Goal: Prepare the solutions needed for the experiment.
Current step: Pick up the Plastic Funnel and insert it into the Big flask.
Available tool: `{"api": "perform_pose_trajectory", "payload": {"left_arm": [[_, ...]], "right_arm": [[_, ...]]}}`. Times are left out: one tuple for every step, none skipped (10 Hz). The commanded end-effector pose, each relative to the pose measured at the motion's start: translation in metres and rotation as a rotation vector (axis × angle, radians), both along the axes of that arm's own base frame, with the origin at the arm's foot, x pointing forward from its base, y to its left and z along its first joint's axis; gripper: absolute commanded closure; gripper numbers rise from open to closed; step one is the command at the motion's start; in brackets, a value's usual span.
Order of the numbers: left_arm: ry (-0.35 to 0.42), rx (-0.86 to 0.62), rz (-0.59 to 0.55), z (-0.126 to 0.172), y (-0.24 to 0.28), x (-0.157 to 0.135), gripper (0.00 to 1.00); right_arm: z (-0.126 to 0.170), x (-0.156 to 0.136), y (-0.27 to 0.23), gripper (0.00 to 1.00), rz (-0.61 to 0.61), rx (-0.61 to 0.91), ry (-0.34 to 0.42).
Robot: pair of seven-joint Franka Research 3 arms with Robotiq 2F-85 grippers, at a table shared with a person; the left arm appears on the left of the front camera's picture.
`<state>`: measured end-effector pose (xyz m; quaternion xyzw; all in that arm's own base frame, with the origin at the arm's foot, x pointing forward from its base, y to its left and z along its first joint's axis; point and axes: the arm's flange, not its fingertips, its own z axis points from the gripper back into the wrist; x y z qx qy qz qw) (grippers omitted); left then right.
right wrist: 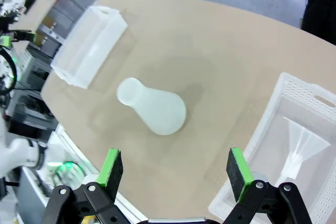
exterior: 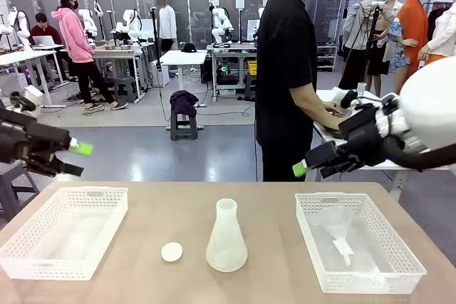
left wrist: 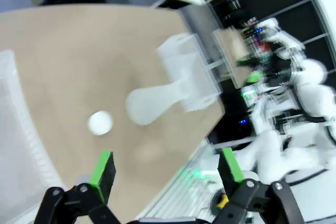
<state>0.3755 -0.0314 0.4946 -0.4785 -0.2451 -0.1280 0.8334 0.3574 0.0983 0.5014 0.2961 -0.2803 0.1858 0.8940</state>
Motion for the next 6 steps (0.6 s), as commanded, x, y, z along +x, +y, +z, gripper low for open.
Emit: {"api": "perform_pose_trajectory", "payload": {"left_arm": [[0.04,-0.194,-0.082,-0.0104,0.0001,0.0029,0.0],[0.072,-0.233,-0.105,-0.0112,0.0002,0.0033,0.0],[0.086,-0.267,-0.136,-0.0122,-0.0004,0.0039,0.0],[0.091,-0.281,-0.151,-0.0107,-0.001,0.0032,0.0],[0.104,-0.28,-0.151,-0.0091,-0.0041,0.0023,0.0],[0.095,-0.294,-0.174,-0.0072,-0.0065,-0.0014,0.0]], "right_arm": [[0.0075,0.006,-0.0098,0.0,0.012,0.094,0.01],[0.0131,0.0066,-0.0125,0.0,0.02,0.139,0.036],[0.0146,0.0085,-0.0143,0.0,0.002,0.129,0.049],[0.016,0.0084,-0.015,0.0,0.007,0.13,0.063],[0.0166,0.0081,-0.0154,0.0,-0.002,0.124,0.067],[0.0155,0.007,-0.0148,0.0,-0.001,0.118,0.084]]}}
